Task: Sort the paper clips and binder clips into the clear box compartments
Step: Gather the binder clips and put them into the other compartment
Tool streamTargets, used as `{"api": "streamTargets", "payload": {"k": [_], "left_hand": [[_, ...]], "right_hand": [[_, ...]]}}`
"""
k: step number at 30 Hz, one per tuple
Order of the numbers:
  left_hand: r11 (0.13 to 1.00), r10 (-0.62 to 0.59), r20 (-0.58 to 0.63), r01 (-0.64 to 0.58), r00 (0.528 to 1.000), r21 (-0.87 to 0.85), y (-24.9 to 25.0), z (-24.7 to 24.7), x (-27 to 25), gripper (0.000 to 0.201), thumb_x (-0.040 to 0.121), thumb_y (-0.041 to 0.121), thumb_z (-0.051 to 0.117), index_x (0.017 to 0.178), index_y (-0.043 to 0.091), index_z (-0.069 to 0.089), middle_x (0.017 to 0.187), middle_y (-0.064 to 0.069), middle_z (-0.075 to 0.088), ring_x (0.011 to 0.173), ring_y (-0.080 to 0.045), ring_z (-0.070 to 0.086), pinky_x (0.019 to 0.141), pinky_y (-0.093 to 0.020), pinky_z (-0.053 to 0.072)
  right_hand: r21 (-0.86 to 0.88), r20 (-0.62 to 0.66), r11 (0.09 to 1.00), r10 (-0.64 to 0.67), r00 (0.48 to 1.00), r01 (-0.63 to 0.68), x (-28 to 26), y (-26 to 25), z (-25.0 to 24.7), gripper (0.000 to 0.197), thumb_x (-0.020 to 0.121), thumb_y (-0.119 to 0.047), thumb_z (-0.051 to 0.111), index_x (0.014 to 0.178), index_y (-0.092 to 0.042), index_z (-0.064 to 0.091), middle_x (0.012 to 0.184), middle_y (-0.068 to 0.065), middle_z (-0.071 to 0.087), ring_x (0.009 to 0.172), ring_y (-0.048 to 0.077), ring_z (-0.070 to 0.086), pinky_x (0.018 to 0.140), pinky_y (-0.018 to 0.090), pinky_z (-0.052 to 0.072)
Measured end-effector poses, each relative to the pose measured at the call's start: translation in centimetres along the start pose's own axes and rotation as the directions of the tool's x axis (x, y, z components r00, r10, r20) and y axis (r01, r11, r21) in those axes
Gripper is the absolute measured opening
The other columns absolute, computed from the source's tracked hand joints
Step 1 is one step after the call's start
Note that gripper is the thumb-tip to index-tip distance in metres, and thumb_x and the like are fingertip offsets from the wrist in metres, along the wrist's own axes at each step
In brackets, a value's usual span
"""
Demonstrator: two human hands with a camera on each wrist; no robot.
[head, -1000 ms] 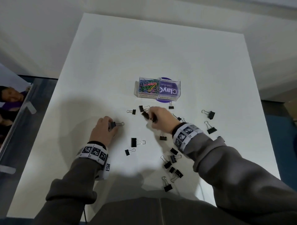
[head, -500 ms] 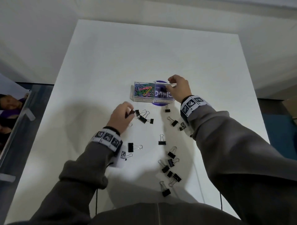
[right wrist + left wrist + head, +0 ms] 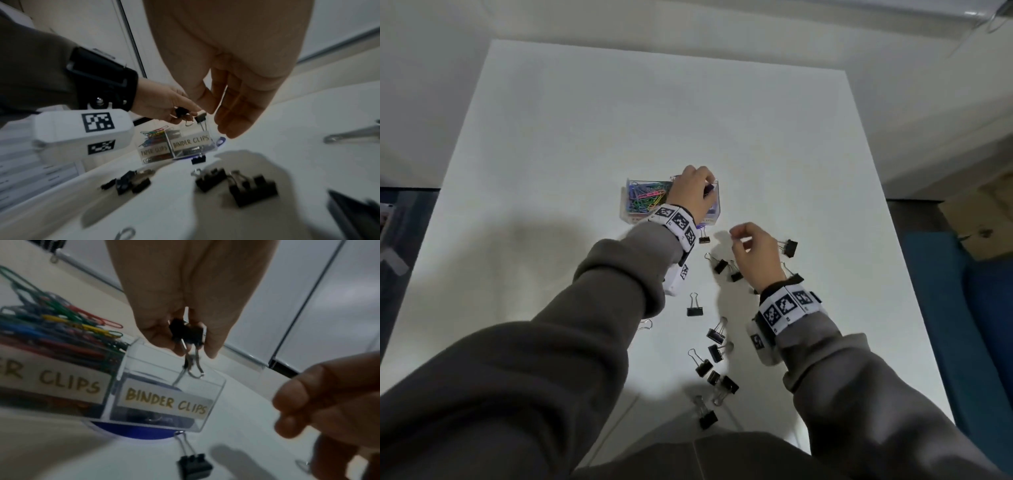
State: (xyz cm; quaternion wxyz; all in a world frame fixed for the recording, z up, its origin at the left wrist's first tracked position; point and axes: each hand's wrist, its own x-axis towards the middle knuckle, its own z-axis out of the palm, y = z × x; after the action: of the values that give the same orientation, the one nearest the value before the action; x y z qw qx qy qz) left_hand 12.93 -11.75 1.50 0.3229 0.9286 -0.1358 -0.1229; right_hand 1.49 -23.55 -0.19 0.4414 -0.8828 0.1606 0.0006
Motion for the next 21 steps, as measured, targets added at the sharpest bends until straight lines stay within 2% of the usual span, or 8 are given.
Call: {"api": "streamTargets", "payload": {"k": [2, 3, 6, 9, 12, 14, 18, 21], "left_hand": [[0.996, 0.044, 0.017, -0.046, 0.999, 0.082, -0.3, 0.1, -0.5, 0.025, 0.091, 0.016, 0.051, 0.115, 0.008, 0.052, 0.122, -0.015, 0.047, 0.110, -0.031, 0.048, 0.097, -0.039, 0.041], [0.992, 0.064, 0.007, -0.064, 0.998, 0.106, -0.7, 0.1, -1.0, 0.024, 0.091, 0.011, 0.049, 0.115, 0.008, 0.052, 0.123, -0.014, 0.046, 0.112, -0.031, 0.045, 0.099, -0.039, 0.039], [0.987, 0.135, -0.105, -0.124, 0.985, 0.104, -2.1, 0.2, -3.3, 0.033, 0.082, -0.009, 0.048, 0.110, 0.008, 0.056, 0.123, -0.013, 0.047, 0.114, -0.031, 0.041, 0.100, -0.039, 0.037], [0.980, 0.160, -0.108, -0.145, 0.981, 0.133, -3.6, 0.0, -6.6, 0.033, 0.080, -0.013, 0.044, 0.101, 0.007, 0.061, 0.109, -0.012, 0.055, 0.104, -0.029, 0.047, 0.091, -0.040, 0.041], [0.994, 0.068, -0.117, -0.057, 0.991, 0.098, -5.6, 0.2, -9.9, 0.026, 0.082, -0.008, 0.044, 0.095, 0.005, 0.062, 0.102, -0.013, 0.056, 0.092, -0.029, 0.052, 0.079, -0.038, 0.044], [0.992, -0.050, -0.105, 0.062, 0.993, 0.109, -6.9, 0.5, -11.3, 0.023, 0.083, -0.002, 0.048, 0.101, 0.007, 0.060, 0.105, -0.013, 0.053, 0.093, -0.029, 0.052, 0.074, -0.034, 0.042], [0.971, -0.145, 0.008, 0.141, 0.989, 0.194, -8.2, 1.2, -12.4, 0.035, 0.081, 0.010, 0.061, 0.115, 0.011, 0.054, 0.117, -0.011, 0.048, 0.105, -0.029, 0.049, 0.083, -0.037, 0.044], [0.984, -0.118, 0.023, 0.114, 0.993, 0.136, -8.6, 1.6, -12.3, 0.028, 0.079, 0.006, 0.063, 0.106, 0.007, 0.057, 0.112, -0.013, 0.049, 0.098, -0.030, 0.054, 0.083, -0.038, 0.046]], "right_hand": [[-0.005, 0.031, 1.000, 0.030, 0.999, -0.030, -0.6, 0.7, 0.1, 0.017, 0.088, -0.001, 0.047, 0.097, -0.006, 0.061, 0.090, 0.001, 0.060, 0.057, 0.005, 0.053, 0.047, 0.005, 0.041], [-0.021, 0.044, 0.999, 0.035, 0.998, -0.035, -0.9, 1.0, 0.2, 0.015, 0.088, -0.003, 0.048, 0.096, -0.007, 0.061, 0.088, 0.000, 0.059, 0.057, 0.007, 0.054, 0.047, 0.006, 0.041], [-0.163, 0.074, 0.987, 0.002, 0.997, 0.010, -1.1, 1.6, 0.7, 0.010, 0.088, -0.014, 0.055, 0.094, -0.008, 0.061, 0.092, 0.004, 0.063, 0.078, 0.021, 0.060, 0.066, 0.024, 0.044], [-0.298, 0.117, 0.952, -0.040, 0.992, 0.074, -1.1, 1.9, 1.5, 0.015, 0.086, -0.017, 0.056, 0.095, -0.007, 0.062, 0.099, 0.012, 0.064, 0.094, 0.029, 0.057, 0.075, 0.036, 0.048], [-0.464, 0.170, 0.871, -0.089, 0.981, 0.159, -1.4, 1.5, 2.2, 0.023, 0.084, -0.023, 0.057, 0.102, -0.009, 0.062, 0.101, 0.012, 0.065, 0.099, 0.033, 0.053, 0.083, 0.038, 0.040], [-0.549, 0.195, 0.814, -0.097, 0.976, 0.191, -1.5, 1.3, 2.5, 0.025, 0.084, -0.024, 0.056, 0.104, -0.010, 0.062, 0.102, 0.011, 0.066, 0.100, 0.032, 0.052, 0.085, 0.037, 0.037], [-0.574, 0.275, 0.791, -0.056, 0.960, 0.211, -1.9, 1.0, 2.7, 0.024, 0.083, -0.018, 0.053, 0.103, -0.007, 0.061, 0.103, 0.013, 0.063, 0.098, 0.032, 0.052, 0.084, 0.035, 0.038], [-0.566, 0.328, 0.791, -0.045, 0.944, 0.234, -2.1, 0.7, 2.8, 0.024, 0.081, -0.016, 0.055, 0.099, -0.001, 0.058, 0.103, 0.017, 0.058, 0.095, 0.032, 0.053, 0.082, 0.035, 0.043]]}}
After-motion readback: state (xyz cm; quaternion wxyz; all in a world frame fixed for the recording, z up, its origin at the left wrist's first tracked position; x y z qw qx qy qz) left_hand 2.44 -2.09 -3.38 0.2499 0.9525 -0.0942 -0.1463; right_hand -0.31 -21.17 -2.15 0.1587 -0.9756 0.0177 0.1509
